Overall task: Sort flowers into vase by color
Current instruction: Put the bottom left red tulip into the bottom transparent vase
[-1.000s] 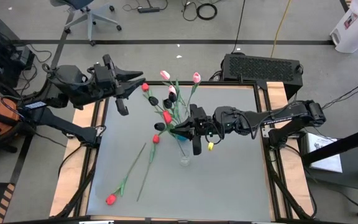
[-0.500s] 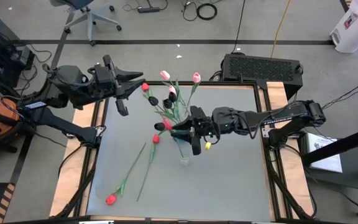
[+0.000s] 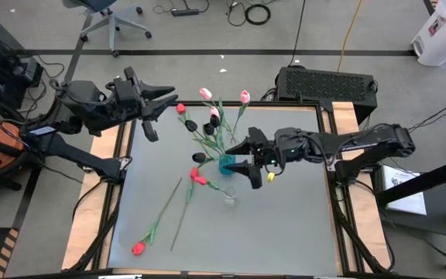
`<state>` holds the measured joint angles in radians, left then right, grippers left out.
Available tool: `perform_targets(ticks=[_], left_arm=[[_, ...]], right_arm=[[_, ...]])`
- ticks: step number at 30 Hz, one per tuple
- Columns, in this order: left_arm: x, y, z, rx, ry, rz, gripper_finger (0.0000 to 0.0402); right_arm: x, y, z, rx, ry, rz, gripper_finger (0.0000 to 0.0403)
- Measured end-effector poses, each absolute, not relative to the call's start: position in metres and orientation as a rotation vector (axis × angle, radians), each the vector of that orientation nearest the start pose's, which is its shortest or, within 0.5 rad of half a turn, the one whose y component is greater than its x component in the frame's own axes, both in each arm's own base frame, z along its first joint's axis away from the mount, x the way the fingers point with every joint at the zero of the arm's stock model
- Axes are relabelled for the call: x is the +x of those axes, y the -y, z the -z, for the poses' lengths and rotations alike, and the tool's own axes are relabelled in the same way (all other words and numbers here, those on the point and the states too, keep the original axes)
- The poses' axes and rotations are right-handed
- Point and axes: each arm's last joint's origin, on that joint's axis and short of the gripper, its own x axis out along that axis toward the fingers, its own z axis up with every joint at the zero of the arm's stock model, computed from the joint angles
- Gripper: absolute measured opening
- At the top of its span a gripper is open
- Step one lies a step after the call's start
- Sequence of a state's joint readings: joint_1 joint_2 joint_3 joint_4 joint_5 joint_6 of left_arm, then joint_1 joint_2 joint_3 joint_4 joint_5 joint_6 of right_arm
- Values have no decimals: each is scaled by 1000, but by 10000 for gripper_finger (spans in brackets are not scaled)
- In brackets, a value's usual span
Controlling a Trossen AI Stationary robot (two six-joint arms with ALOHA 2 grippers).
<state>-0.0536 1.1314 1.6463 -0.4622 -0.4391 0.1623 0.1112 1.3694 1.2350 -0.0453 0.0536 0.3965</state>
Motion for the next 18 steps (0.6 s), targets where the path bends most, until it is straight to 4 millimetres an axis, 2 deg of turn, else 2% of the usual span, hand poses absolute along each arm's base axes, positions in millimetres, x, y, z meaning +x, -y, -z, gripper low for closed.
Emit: perform_targets(ticks=[8, 18], left_arm=[[176, -4, -515, -65, -9, -416, 105], [158, 5, -474, -542, -350, -438, 105]], right_arm=[[283, -25, -394, 320, -142, -16, 253], [261, -8, -413, 211, -63, 26, 253]])
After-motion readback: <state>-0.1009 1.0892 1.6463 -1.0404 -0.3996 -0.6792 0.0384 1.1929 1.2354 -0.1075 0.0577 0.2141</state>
